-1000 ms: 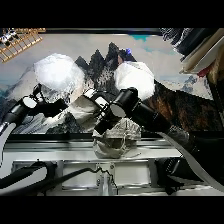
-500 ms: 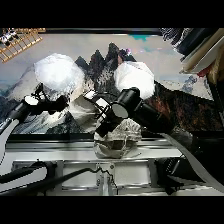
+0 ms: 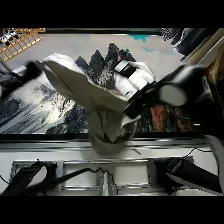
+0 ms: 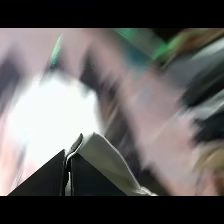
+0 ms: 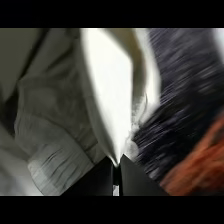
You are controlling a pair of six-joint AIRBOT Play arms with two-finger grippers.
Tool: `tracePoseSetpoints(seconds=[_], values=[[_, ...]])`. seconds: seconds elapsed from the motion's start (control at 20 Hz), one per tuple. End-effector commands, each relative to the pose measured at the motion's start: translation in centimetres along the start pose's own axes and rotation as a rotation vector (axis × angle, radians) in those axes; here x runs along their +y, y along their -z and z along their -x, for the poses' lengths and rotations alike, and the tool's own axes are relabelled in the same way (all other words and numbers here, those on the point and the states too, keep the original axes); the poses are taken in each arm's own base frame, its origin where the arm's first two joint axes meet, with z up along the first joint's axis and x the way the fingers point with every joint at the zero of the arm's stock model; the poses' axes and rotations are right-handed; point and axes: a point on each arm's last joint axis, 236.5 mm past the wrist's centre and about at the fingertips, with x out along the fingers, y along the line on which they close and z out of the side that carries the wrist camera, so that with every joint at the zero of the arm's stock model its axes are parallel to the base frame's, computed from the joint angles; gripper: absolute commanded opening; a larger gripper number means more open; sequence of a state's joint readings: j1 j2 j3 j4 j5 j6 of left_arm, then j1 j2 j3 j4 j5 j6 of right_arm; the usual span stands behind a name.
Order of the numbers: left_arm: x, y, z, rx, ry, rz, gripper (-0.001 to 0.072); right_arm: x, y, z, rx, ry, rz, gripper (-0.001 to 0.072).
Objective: Fold the clothes and pants, and hang the long-sleeved shirts on hangers.
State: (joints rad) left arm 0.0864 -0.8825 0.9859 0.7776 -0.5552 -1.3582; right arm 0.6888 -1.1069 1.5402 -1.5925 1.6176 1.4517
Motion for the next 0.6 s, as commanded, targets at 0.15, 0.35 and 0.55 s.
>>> tracePoseSetpoints(seconds=[0.15,0.35,0.55], values=[[-13.3,-11.5,17.8,-0.484,0.198,-0.26,-0.0001,-2.8,-4.2,13.5,-0.36,0.089,0.031,0.0033],[-18.5,-13.8,29.5,-0.779,0.228,-0.478,-0.0002,-1.6,-4.1,21.0,-0.544,0.082,0.054,0.0033],[-20.0,-13.1,34.6,-0.886,0.217,-0.565,-0.0001,2.0,-2.0,24.5,-0.639,-0.023,0.116,0.0033]])
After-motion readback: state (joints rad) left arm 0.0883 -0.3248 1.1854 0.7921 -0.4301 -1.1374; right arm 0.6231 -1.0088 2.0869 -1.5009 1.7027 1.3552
